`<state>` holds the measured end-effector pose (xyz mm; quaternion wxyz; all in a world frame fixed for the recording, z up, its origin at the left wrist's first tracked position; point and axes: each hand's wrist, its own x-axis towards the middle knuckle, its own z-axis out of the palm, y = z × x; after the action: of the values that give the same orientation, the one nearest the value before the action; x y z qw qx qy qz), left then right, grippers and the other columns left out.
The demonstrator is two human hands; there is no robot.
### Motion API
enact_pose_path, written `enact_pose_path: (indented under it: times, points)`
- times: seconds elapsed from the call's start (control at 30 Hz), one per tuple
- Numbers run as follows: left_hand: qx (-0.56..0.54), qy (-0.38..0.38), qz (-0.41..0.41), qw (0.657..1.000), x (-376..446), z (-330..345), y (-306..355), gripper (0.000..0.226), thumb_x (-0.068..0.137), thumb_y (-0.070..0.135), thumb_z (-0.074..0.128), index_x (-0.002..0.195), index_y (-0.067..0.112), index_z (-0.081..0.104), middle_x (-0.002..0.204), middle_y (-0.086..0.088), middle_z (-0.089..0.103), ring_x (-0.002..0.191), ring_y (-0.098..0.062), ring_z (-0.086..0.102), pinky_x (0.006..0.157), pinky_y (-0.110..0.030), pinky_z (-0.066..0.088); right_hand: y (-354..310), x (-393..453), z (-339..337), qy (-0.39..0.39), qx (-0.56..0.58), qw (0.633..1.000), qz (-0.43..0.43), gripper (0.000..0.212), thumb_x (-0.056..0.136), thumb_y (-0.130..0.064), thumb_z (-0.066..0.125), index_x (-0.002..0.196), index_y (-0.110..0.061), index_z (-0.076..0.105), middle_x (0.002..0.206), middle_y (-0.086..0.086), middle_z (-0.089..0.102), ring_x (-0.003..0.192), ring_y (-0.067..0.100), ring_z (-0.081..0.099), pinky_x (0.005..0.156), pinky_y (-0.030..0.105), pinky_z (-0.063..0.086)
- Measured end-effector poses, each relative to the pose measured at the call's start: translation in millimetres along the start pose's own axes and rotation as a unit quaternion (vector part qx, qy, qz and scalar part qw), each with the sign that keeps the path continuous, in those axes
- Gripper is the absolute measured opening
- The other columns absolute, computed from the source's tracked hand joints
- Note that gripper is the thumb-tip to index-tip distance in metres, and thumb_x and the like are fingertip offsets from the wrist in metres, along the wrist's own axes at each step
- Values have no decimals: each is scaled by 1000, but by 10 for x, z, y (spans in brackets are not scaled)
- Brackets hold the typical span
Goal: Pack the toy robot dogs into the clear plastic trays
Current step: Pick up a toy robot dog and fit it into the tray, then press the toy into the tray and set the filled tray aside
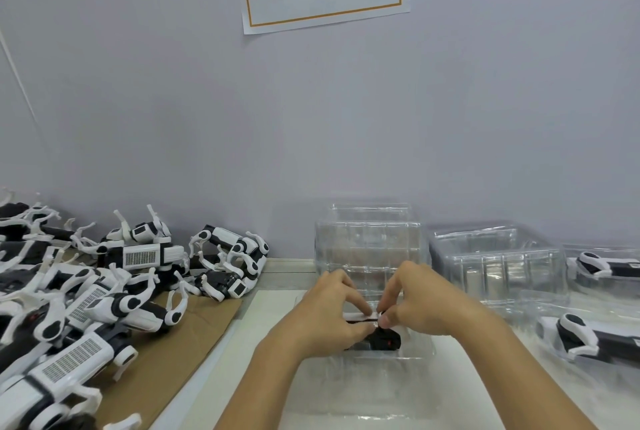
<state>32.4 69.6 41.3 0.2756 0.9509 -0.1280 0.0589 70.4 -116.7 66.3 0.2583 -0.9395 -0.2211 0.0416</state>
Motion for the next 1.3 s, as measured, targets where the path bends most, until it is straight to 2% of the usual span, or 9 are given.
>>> enact_pose_path:
  times: [0.23, 0.33, 0.43, 0.5, 0.63, 0.87, 1.1, 1.2, 1.3]
  points:
    - [-1, -13, -17, 1000, -87, -230, -31, 40, 74, 68, 72, 109, 51, 62, 132, 29, 44, 133, 4, 35, 111, -26, 30, 54, 15, -20, -7, 27, 1000, -11, 13, 91, -33, 70, 91, -26, 80, 100, -10, 74, 87, -1, 61, 72, 18, 44]
    - [-19, -103, -62, 993, -152, -356, -2, 61, 55, 77, 76, 112, 67, 55, 150, 29, 33, 139, 6, 28, 108, -23, 25, 87, 15, -22, -7, 39, 999, -11, 16, 93, -35, 68, 88, -27, 81, 91, -15, 73, 84, -2, 63, 69, 16, 44]
    - [22, -199, -82, 976, -191, -368, 52, 79, 49, 71, 83, 118, 75, 45, 161, 25, 10, 149, -6, 9, 121, -39, 20, 89, 22, -17, -7, 39, 999, -9, 17, 93, -36, 67, 83, -28, 80, 85, -17, 70, 82, 0, 63, 67, 17, 43]
    - [52, -214, -86, 972, -203, -342, 110, 83, 53, 63, 87, 122, 73, 41, 159, 25, 8, 149, -9, 5, 122, -46, 22, 85, 26, -4, -5, 41, 999, -8, 18, 94, -35, 67, 83, -27, 79, 81, -18, 69, 81, 1, 63, 66, 17, 44]
    - [83, -188, -82, 975, -198, -320, 202, 77, 61, 61, 85, 125, 64, 43, 143, 21, 31, 137, -16, 26, 115, -48, 32, 78, 16, 1, -3, 37, 999, -8, 18, 94, -35, 66, 86, -26, 79, 80, -16, 70, 78, 3, 65, 65, 15, 44]
    - [80, -171, -76, 979, -253, -463, 367, 69, 66, 63, 82, 126, 61, 47, 139, 19, 38, 132, -11, 30, 114, -42, 33, 76, -34, -172, 28, 54, 998, -22, 11, 93, -37, 68, 92, -33, 78, 91, -17, 72, 86, -1, 64, 74, 18, 48]
    - [93, -76, -47, 992, -345, -789, 521, 74, 57, 69, 79, 119, 71, 40, 133, 22, 36, 130, -13, 31, 112, -43, 34, -66, -219, -592, 161, 113, 978, -64, 7, 87, -33, 74, 90, -39, 75, 89, -14, 68, 72, -5, 60, 60, 9, 41]
    - [137, 33, 2, 990, -350, -855, 565, 81, 55, 69, 79, 125, 67, 39, 137, 20, 28, 134, -14, 19, 110, -35, 21, -160, -289, -680, 208, 150, 963, -79, 39, 84, -48, 72, 122, -45, 61, 113, -15, 59, 97, 0, 59, 72, 13, 42]
    - [226, 162, 62, 959, -312, -847, 627, 88, 58, 67, 80, 136, 58, 40, 151, 11, 16, 141, -18, 5, 116, -44, 10, -271, -321, -666, 217, 183, 955, -87, 75, 82, -58, 67, 148, -44, 35, 136, -16, 47, 122, 9, 51, 94, 27, 44]
